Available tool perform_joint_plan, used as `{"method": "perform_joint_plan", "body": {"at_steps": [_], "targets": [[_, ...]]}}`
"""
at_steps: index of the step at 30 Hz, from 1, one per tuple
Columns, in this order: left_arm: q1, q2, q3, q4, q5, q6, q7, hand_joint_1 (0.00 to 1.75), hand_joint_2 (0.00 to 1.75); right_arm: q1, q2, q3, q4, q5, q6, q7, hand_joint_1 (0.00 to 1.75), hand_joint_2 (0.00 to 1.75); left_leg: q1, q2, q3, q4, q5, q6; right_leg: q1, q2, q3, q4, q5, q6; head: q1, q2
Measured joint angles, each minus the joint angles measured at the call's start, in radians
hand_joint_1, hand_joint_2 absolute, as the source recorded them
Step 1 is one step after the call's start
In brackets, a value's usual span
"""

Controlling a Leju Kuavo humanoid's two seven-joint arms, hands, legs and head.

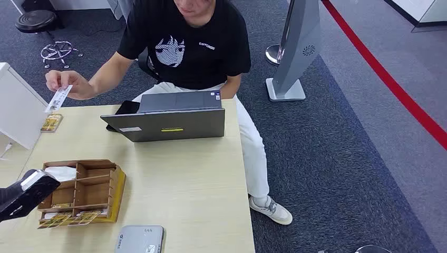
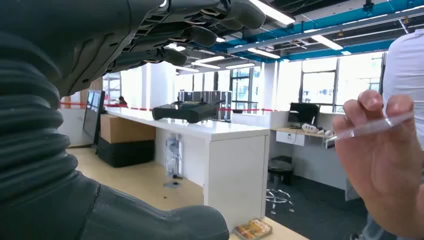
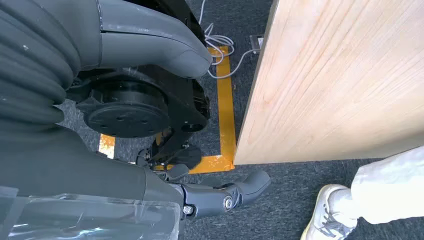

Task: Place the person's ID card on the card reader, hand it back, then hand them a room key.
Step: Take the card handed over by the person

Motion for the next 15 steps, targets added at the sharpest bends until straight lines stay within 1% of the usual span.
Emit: {"method": "perform_joint_plan", "body": {"at_steps": [2,9,10,13,14,15], "targets": [[-0.018,0.011,-0.013,0.014,-0.022,0.003,0.004,0.00,1.75,-0.004,0.000,-0.002,0.006,0.003,0.001,-0.003,0.00,1.75,0.000,0.000,0.000,0.000,0.000,0.000,0.000,0.000,0.000,0.000,0.000,0.000,0.000,0.000],[-0.145,0.084,-0.106,0.116,-0.182,0.024,0.047,0.00,1.75,-0.038,0.000,-0.014,0.048,0.031,0.017,-0.023,0.00,1.75,0.000,0.000,0.000,0.000,0.001,0.000,0.000,0.000,0.001,0.000,0.000,0.000,0.000,0.000],[-0.158,0.094,-0.117,0.128,-0.206,0.028,0.053,0.38,1.75,-0.042,0.000,-0.016,0.054,0.034,0.017,-0.025,0.00,1.75,0.000,0.000,0.000,0.000,0.001,0.000,0.000,0.000,0.001,0.000,0.000,0.000,0.000,0.000],[-0.184,0.117,-0.139,0.159,-0.269,0.042,0.071,1.69,1.75,-0.052,0.000,-0.020,0.070,0.047,0.021,-0.033,0.00,1.75,0.000,0.000,0.000,0.000,0.001,0.000,0.000,0.001,0.001,0.000,0.000,-0.001,0.000,0.000],[-0.188,0.123,-0.142,0.164,-0.281,0.046,0.074,1.75,1.75,-0.053,0.000,-0.021,0.074,0.051,0.023,-0.036,0.00,1.75,0.000,0.001,0.000,0.000,0.001,0.000,0.000,0.001,0.001,0.000,0.000,-0.001,0.000,0.000],[-0.189,0.127,-0.144,0.168,-0.287,0.051,0.075,1.75,1.75,-0.055,0.000,-0.023,0.077,0.053,0.025,-0.037,0.00,1.75,0.000,0.001,0.000,0.000,0.001,0.000,0.000,0.001,0.001,0.000,0.000,-0.001,0.000,0.000]]}}
